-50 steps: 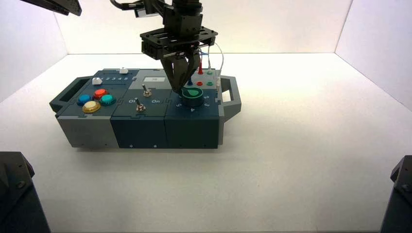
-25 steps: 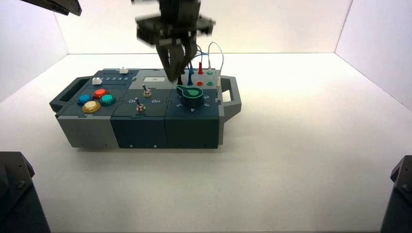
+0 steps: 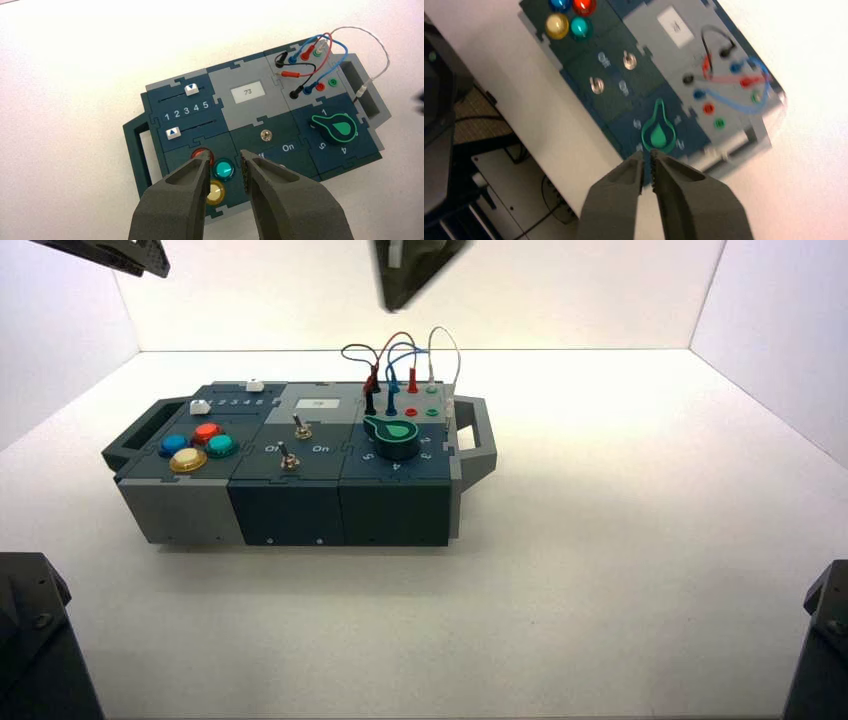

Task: Turn the knob to position 6.

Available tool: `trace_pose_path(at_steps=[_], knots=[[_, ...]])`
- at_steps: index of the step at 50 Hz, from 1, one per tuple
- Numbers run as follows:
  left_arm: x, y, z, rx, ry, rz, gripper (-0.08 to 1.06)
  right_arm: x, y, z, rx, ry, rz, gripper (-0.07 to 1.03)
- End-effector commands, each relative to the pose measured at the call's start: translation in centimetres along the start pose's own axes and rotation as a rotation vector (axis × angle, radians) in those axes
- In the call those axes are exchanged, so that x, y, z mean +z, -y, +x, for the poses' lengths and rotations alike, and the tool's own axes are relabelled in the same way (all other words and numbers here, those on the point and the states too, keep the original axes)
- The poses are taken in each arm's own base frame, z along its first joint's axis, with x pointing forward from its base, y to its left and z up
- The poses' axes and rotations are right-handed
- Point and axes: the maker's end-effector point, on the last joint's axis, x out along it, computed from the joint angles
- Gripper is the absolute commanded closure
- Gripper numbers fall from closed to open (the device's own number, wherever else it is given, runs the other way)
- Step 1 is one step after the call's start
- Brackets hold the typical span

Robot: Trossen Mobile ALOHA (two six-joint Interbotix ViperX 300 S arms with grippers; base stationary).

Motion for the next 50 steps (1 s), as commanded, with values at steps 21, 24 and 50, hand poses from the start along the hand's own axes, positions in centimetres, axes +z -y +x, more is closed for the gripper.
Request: trace_pose_path(at_steps=[21,24,50], knots=[[0.6,0.0,-0.1,-0.004,0.015,-0.01,0.62,-7.8,6.7,-8.4,-0.136,0.287,0.213,0.27],[0.6,0.1,0.0,-0.007,0.012,-0.009,0.62,-8.7,7.5,-9.0,-0.159,0.306,0.248,0.27],[0.1,1.0,1.0,-0.035,-0.039,0.017,0.62,-11.9,8.7,-7.0,-0.187,0.27,0.302,0.27]])
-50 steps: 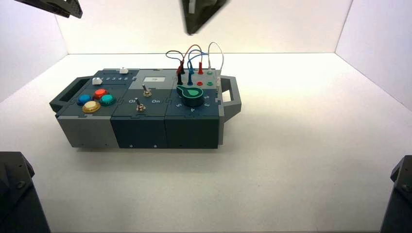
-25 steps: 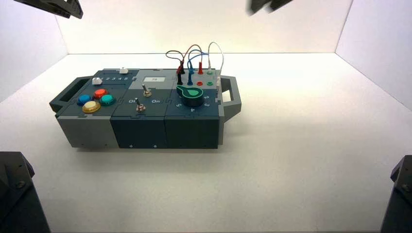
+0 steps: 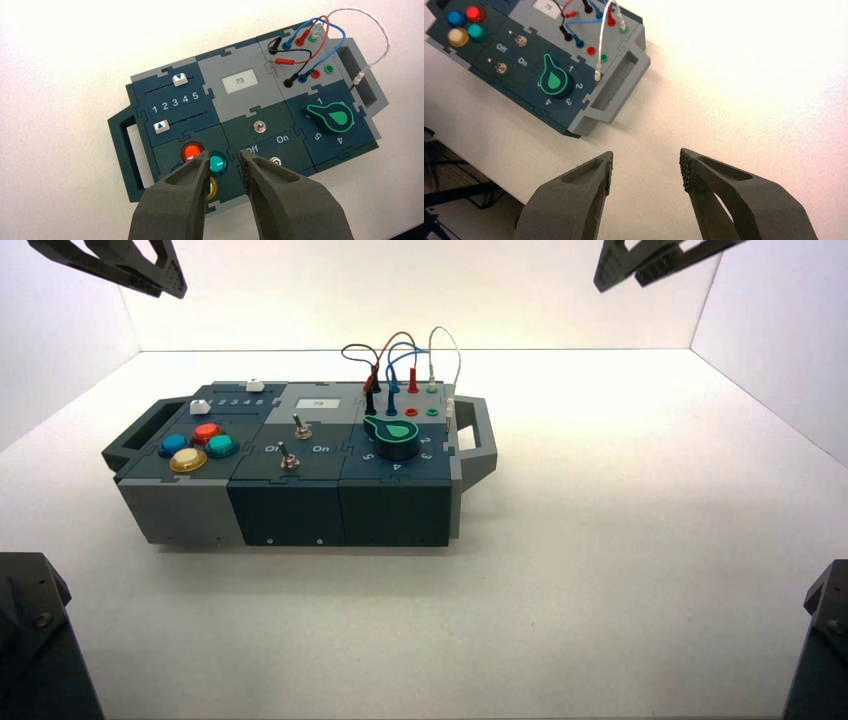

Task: Turn the knob to position 6.

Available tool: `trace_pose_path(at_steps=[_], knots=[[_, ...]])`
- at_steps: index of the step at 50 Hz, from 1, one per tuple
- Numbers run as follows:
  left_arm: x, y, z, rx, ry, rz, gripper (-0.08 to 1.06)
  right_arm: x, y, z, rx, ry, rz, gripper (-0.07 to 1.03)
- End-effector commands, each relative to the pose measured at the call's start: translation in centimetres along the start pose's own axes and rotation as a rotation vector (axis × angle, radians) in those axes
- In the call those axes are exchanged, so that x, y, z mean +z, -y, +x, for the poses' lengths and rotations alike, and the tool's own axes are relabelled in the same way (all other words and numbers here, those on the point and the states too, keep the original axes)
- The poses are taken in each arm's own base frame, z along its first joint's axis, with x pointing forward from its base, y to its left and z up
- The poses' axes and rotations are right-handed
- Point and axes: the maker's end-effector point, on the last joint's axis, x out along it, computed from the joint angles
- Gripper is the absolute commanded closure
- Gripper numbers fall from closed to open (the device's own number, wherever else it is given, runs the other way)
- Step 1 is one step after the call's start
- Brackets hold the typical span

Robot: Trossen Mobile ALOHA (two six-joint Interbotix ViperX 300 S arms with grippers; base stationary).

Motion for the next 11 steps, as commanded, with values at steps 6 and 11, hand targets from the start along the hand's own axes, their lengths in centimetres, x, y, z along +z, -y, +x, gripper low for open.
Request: trace_pose_path(at_steps=[6,11], knots=[[0.59,0.14,-0.29,-0.003,0.018,0.004,0.62,0.7,0.09,-0.2,-0.003,0.031,-0.001,0.27],[0.62,0.15,-0.36,-0.003,0.021,0.004,0.62,0.69,0.13,-0.17,-0.004,0.029,0.0,0.27]])
